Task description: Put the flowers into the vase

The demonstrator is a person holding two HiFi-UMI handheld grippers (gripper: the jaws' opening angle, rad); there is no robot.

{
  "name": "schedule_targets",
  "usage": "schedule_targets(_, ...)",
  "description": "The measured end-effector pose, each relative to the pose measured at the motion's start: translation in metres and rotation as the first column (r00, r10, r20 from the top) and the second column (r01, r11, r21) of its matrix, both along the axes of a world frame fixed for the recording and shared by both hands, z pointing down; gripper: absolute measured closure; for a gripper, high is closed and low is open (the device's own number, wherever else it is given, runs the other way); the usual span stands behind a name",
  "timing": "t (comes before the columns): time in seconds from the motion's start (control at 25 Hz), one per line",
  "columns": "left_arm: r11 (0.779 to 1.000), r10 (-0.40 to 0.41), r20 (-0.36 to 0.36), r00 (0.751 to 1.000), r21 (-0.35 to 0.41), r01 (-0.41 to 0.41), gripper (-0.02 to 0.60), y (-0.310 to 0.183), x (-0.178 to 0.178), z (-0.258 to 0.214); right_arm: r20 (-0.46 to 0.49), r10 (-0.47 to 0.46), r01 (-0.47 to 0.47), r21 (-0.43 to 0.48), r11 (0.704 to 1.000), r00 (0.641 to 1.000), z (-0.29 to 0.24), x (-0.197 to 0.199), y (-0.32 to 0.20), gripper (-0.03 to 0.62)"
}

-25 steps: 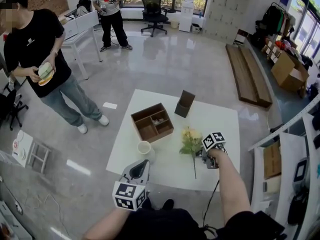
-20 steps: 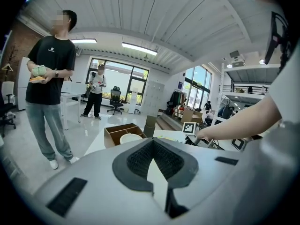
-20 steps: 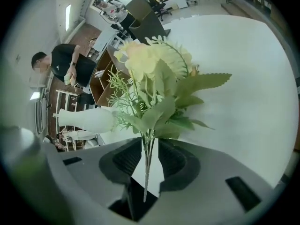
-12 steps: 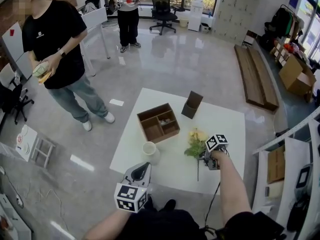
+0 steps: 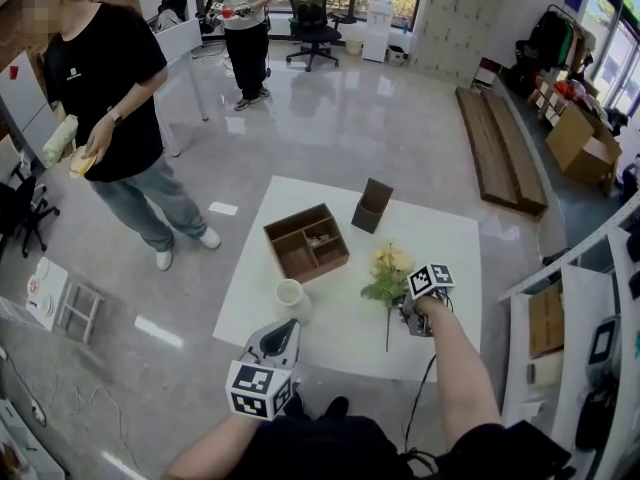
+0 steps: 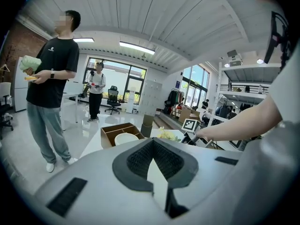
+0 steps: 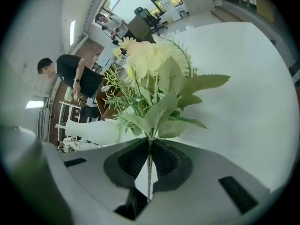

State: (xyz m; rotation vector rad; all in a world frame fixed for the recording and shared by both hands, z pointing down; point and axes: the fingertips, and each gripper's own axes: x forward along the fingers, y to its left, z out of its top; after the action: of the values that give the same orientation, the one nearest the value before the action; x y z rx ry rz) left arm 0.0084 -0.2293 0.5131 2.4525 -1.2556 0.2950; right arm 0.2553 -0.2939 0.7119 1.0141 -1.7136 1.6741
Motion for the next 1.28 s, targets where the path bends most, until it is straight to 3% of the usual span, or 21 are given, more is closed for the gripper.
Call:
schedule_targets(0.16, 1.0, 0.01, -0.01, 1.0, 0.018, -0.009, 0.575, 0.0, 0.004, -0.006, -0.015, 0.022, -0.018, 0.218, 0.976, 1.0, -0.04, -0.004, -0.018, 0.566)
schedule_targets(0.24, 1.0, 0.013, -0.017, 1.0, 0.027, -0.012, 0.575, -0.002, 0.005, -0.01, -0.024, 0.045, -0.032, 0.377, 0.926, 0.999, -0.073, -0.008, -0.03, 0.566)
schedule_targets(0.28, 0.999, 0.014, -0.021, 1.0, 0.031, -0.014, 0.575, -0.003, 0.006, -0.012, -0.024, 0.054, -0.036, 0.463, 0.886, 0.998, -0.092, -0.011, -0.035, 0.566)
schedule_targets(0.36, 0.999, 0.016, -0.024, 1.0, 0.039, -0.015, 0.575, -0.005, 0.008, -0.016, -0.021, 0.064, -0.037, 0.623, 0.781, 0.998, -0.133, -0.018, -0.039, 0.566)
schedule_targets(0.44, 0.998, 0.02, -0.027, 0.999, 0.052, -0.018, 0.575, -0.007, 0.009, -0.019, -0.033, 0.084, -0.03, 0.755, 0.655, 0.996, -0.175, -0.025, -0.037, 0.566)
schedule_targets(0.6, 0.998, 0.016, -0.042, 0.999, 0.067, -0.013, 0.575, -0.011, 0.011, -0.026, -0.1, 0.156, 0.038, 0.934, 0.355, 0.983, -0.248, -0.036, -0.016, 0.566)
schedule_targets(0.64, 0.998, 0.016, -0.044, 0.999, 0.069, -0.012, 0.575, -0.012, 0.012, -0.027, -0.11, 0.175, 0.054, 0.954, 0.294, 0.978, -0.259, -0.038, -0.008, 0.566)
schedule_targets(0.68, 0.997, 0.017, -0.046, 0.999, 0.072, -0.013, 0.575, -0.012, 0.012, -0.028, -0.115, 0.194, 0.064, 0.966, 0.251, 0.974, -0.267, -0.04, -0.001, 0.566)
schedule_targets(0.72, 0.997, 0.019, -0.046, 0.999, 0.076, -0.015, 0.575, -0.013, 0.013, -0.029, -0.116, 0.208, 0.068, 0.972, 0.226, 0.971, -0.27, -0.041, 0.005, 0.566)
schedule_targets(0.8, 0.997, 0.022, -0.048, 0.999, 0.082, -0.018, 0.575, -0.014, 0.015, -0.03, -0.112, 0.216, 0.063, 0.973, 0.221, 0.97, -0.269, -0.042, 0.014, 0.566)
schedule_targets(1.04, 0.996, 0.011, -0.045, 0.999, 0.088, -0.007, 0.575, -0.011, 0.018, -0.031, -0.131, 0.193, 0.073, 0.958, 0.278, 0.972, -0.249, -0.035, 0.021, 0.566)
schedule_targets(1.28, 0.994, -0.079, -0.036, 0.996, 0.075, 0.081, 0.575, -0.004, -0.001, -0.023, -0.098, 0.124, 0.063, 0.964, 0.259, 0.987, -0.251, -0.057, 0.017, 0.566)
